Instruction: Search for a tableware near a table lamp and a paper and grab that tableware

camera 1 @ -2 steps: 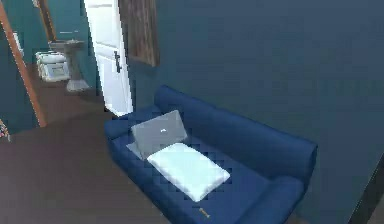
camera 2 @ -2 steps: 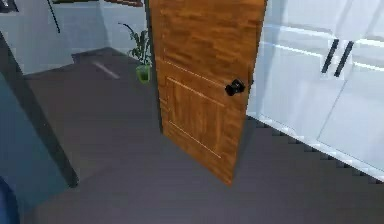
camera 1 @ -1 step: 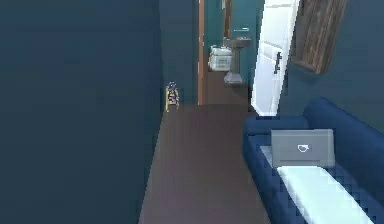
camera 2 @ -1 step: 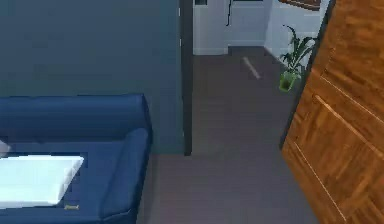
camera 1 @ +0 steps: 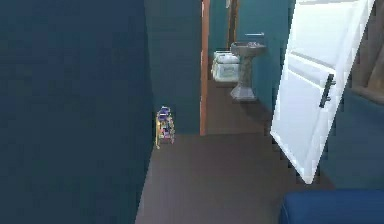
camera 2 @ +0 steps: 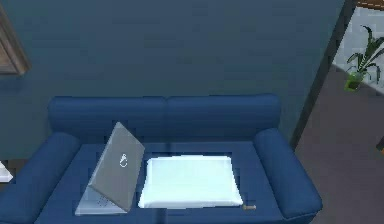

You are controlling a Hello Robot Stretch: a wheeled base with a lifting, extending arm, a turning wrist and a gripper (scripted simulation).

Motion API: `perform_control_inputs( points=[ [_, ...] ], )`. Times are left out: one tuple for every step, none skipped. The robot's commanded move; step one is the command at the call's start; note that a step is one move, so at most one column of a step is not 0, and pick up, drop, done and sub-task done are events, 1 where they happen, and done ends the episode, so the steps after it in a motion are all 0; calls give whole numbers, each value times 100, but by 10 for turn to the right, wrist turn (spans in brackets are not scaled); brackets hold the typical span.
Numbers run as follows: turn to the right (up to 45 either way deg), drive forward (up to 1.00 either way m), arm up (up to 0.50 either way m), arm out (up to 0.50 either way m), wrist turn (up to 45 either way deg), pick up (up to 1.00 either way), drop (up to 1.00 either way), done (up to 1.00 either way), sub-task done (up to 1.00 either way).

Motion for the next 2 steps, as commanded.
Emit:
perform_control_inputs(
  points=[
    [-30,0,0,0,0,0,0,0,0],
    [0,80,0,0,0,0,0,0,0]
  ],
)
